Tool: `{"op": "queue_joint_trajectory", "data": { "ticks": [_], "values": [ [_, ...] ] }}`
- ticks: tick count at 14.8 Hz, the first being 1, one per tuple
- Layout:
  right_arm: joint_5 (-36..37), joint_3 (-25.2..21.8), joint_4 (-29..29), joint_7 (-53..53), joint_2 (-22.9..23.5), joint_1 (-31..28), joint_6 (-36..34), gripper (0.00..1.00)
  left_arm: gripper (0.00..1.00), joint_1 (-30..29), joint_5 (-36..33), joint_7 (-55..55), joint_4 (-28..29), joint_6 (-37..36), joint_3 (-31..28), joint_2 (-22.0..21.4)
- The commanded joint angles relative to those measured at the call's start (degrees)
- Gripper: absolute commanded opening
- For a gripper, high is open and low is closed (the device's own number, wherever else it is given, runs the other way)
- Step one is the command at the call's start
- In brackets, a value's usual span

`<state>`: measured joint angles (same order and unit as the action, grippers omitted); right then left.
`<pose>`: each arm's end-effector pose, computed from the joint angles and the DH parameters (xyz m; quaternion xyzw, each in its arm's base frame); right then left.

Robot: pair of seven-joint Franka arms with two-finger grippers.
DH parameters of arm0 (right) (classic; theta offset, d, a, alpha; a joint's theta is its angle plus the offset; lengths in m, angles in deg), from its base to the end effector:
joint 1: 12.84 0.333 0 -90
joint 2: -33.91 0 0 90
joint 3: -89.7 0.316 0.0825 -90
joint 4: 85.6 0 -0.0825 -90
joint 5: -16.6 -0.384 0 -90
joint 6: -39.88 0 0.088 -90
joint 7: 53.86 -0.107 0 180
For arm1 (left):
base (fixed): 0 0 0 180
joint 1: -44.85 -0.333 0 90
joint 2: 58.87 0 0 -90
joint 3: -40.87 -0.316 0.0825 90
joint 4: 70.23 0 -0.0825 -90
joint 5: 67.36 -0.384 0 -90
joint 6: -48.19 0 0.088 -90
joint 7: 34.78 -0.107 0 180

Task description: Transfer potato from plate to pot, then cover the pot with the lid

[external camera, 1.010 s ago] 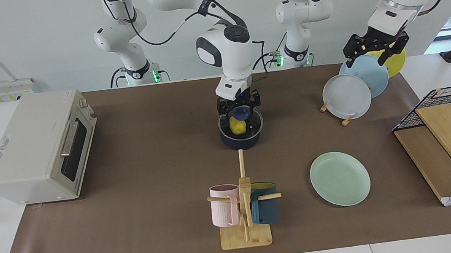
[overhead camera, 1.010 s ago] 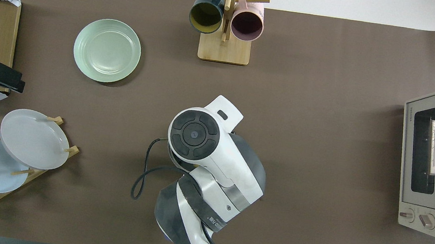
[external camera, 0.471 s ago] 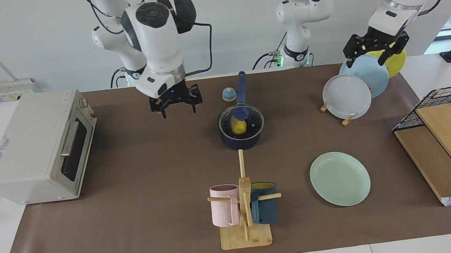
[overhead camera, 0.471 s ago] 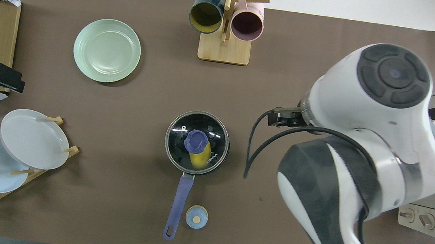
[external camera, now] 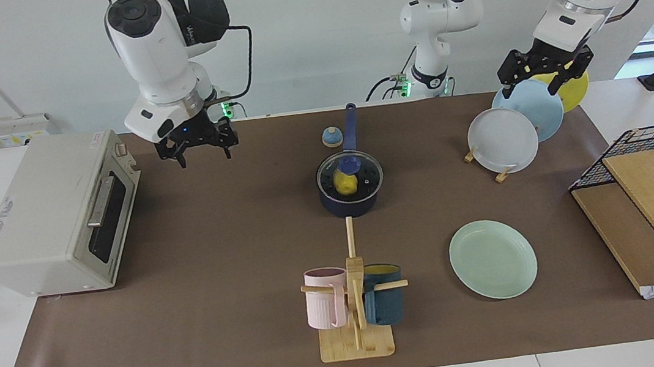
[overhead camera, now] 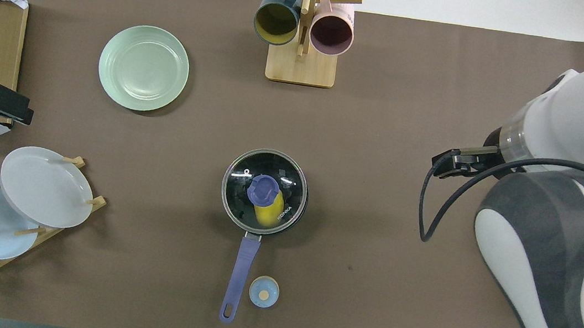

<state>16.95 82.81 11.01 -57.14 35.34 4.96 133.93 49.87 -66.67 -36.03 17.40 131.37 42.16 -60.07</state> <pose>0.5522 0.1065 0.5621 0.9972 0.0668 -0.0339 0.0088 0.5324 -0.0604 0.6451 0.9974 -0.0664 -0.0286 0.0045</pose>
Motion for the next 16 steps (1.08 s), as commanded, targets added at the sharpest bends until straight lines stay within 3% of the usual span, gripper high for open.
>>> {"op": "queue_joint_trajectory", "data": {
  "ticks": [1,6,16],
  "values": [
    [-0.4,1.3,1.0,3.1,-2.6,-5.1,-3.4,1.00,1.00,-0.5,-0.3,0.4,1.0,0.0,0.6,-0.9],
    [0.0,1.8,1.2,3.4,-2.7,-8.9,-3.6,1.00,1.00,-0.5,-0.3,0.4,1.0,0.0,0.6,-0.9],
    [-0.3,1.8,0.9,2.9,-3.3,-10.8,-4.2,1.00,1.00,-0.5,-0.3,0.4,1.0,0.0,0.6,-0.9]
  ]
}}
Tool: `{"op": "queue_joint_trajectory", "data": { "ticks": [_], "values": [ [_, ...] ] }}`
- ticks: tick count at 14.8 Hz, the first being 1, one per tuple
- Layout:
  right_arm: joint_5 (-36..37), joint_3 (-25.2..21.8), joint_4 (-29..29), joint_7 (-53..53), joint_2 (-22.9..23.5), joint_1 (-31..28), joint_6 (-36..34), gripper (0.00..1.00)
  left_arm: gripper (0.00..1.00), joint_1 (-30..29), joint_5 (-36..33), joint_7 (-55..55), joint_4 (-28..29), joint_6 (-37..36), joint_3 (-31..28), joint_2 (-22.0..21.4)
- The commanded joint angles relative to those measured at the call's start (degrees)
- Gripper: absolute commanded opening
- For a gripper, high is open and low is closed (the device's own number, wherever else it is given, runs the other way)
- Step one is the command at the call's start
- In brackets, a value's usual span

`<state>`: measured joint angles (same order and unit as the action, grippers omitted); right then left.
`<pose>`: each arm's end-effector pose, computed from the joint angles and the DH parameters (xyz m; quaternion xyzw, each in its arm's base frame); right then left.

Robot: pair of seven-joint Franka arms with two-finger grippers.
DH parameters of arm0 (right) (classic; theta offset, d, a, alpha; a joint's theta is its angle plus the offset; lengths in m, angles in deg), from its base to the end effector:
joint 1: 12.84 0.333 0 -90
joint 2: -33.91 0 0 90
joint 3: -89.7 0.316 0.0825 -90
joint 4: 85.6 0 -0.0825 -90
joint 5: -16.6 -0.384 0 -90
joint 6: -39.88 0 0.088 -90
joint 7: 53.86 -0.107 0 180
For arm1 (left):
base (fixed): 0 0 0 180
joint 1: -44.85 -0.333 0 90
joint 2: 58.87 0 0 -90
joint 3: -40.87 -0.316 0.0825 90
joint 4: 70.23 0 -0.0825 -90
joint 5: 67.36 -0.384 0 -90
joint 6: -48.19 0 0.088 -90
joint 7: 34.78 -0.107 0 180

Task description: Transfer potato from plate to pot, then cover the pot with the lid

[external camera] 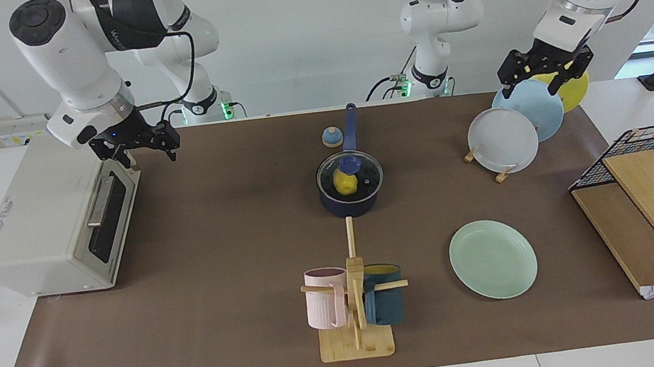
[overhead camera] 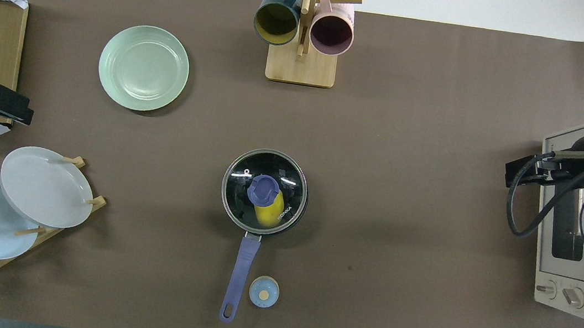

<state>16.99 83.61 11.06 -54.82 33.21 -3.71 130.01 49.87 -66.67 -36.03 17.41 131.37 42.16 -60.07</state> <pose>0.5451 0.0279 0.5767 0.9985 0.0183 -0.0508 0.0045 0.5324 -0.0604 0.6450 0.9974 -0.0664 -0.0287 0.0045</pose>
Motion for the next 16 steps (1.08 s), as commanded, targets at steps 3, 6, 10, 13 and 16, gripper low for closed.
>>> {"op": "queue_joint_trajectory", "data": {
  "ticks": [3,6,10,13,16],
  "values": [
    [0.2,2.6,0.8,0.4,-1.0,-3.3,0.0,1.00,1.00,-0.5,-0.2,0.4,0.9,0.0,0.6,-0.9],
    [0.3,3.2,0.8,0.3,-1.0,-4.2,-0.2,1.00,1.00,-0.5,-0.3,0.4,0.9,0.0,0.6,-0.9],
    [0.3,5.5,1.1,0.3,-0.8,-6.2,-0.3,1.00,1.00,-0.5,-0.3,0.4,0.9,0.0,0.6,-0.9],
    [0.3,5.8,1.1,0.3,-0.9,-6.6,-0.3,1.00,1.00,-0.5,-0.2,0.4,0.9,0.0,0.6,-0.9],
    [0.3,5.7,0.3,0.3,-0.5,-6.7,-1.6,1.00,1.00,-0.5,-0.3,0.4,0.9,0.0,0.6,-0.9]
  ]
}}
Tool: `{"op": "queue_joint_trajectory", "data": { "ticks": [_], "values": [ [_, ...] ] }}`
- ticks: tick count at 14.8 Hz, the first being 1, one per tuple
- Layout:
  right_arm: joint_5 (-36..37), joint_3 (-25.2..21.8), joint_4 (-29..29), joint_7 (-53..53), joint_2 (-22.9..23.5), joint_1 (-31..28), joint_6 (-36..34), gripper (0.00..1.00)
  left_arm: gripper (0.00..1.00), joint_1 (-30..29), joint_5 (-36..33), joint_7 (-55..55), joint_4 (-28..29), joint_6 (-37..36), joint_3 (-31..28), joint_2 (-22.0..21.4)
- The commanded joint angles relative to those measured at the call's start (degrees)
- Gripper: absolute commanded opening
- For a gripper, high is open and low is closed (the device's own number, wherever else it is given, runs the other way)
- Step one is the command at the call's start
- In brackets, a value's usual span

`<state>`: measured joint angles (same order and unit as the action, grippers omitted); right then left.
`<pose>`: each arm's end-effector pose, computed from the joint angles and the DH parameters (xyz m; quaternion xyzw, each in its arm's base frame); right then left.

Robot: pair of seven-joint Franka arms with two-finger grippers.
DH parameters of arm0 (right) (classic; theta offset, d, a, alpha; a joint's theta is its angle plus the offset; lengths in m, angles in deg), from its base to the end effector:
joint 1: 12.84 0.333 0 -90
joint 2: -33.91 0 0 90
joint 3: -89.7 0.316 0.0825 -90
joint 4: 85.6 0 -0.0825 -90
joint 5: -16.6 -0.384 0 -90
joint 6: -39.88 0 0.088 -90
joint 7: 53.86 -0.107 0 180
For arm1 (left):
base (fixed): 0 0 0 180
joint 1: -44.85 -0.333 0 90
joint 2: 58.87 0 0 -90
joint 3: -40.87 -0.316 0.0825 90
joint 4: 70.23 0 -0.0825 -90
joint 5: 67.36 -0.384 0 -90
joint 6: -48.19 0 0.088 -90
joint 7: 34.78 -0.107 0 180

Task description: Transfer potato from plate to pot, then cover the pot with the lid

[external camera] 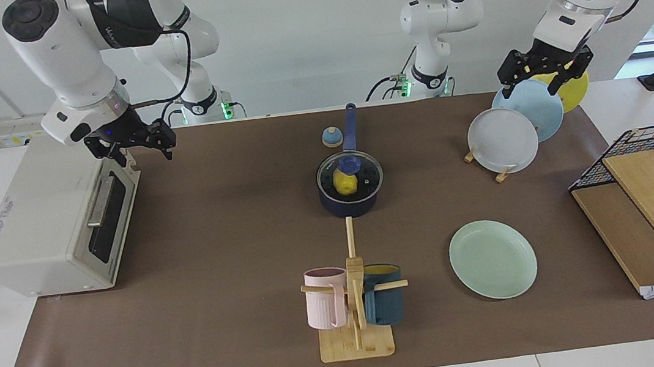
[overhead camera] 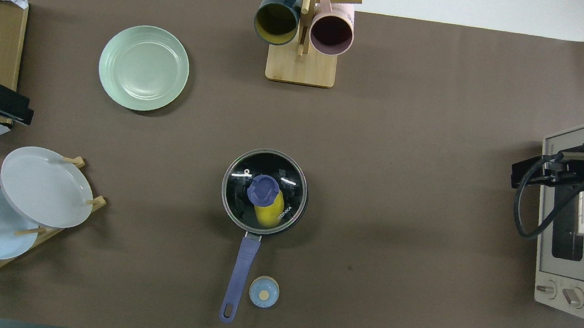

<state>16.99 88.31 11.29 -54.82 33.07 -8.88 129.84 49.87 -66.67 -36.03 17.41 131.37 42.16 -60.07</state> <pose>0.5441 0.0236 0.5760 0.9985 0.0142 -0.0530 0.0049 0.5324 -0.0604 0.6450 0.9974 -0.0664 -0.0287 0.0045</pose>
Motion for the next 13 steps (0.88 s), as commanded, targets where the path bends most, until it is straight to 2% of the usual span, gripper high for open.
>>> {"op": "queue_joint_trajectory", "data": {
  "ticks": [1,13],
  "values": [
    [0.1,0.7,-0.4,0.3,-0.4,-1.4,-1.7,1.00,1.00,-0.5,-0.3,0.4,0.9,0.0,0.5,-0.9],
    [-0.6,-2.8,-1.6,0.3,-2.1,-0.9,-0.7,1.00,1.00,-0.5,-0.3,0.4,0.9,0.0,0.5,-0.9]
  ]
}}
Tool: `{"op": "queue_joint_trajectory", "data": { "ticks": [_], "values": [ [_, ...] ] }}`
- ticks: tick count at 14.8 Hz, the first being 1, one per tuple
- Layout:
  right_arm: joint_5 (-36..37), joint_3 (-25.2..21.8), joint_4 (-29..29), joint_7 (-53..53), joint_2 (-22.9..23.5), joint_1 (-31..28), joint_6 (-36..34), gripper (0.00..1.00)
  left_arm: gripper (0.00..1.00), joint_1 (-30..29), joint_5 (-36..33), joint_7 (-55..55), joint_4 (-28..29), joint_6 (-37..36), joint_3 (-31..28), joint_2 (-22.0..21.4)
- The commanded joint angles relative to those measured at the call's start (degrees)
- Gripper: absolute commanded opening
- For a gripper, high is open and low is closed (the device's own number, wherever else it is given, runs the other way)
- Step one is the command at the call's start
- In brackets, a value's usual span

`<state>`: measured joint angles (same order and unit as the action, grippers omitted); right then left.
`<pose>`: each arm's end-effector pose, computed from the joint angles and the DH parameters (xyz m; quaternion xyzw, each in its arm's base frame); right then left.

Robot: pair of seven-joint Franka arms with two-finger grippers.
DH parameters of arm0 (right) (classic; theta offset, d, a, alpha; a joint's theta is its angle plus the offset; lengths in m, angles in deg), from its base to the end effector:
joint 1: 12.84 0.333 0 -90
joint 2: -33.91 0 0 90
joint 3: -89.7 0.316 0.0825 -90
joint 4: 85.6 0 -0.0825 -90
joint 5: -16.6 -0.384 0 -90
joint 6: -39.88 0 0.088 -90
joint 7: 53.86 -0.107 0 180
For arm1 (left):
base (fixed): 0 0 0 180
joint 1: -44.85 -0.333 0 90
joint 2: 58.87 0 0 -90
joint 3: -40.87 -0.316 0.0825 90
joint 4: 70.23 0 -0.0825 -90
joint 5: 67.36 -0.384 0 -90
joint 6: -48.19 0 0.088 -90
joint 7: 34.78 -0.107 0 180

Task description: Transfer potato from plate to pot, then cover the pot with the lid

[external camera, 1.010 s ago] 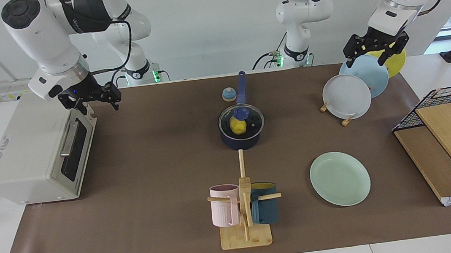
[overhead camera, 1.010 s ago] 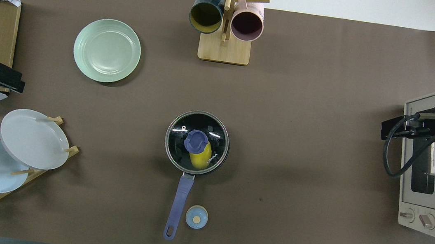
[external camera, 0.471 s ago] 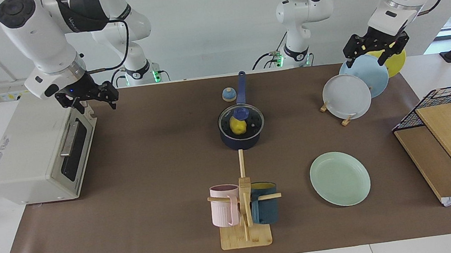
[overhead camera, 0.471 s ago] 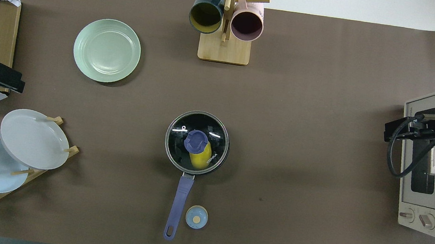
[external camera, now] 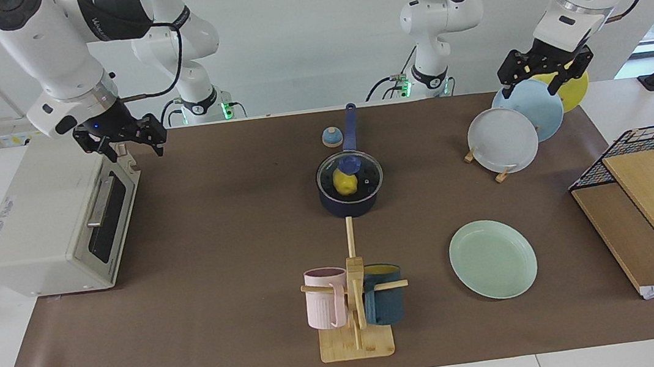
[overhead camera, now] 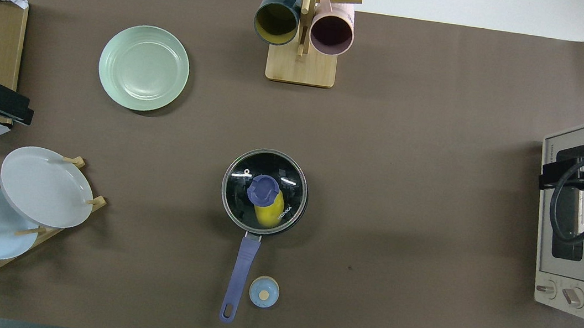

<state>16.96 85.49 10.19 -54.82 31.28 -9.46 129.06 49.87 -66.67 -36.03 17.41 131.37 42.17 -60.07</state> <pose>0.5362 -0.0093 0.6007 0.9993 -0.0154 -0.0348 0.0015 0.5323 -0.0605 0.6450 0.9974 -0.0665 -0.0287 0.0045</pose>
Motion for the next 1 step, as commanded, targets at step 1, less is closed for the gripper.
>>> {"op": "queue_joint_trajectory", "data": {
  "ticks": [1],
  "values": [
    [-0.4,0.2,-0.4,0.3,-0.4,-0.4,-0.1,1.00,1.00,-0.5,-0.2,0.4,0.9,0.0,0.5,-0.9]
  ]
}}
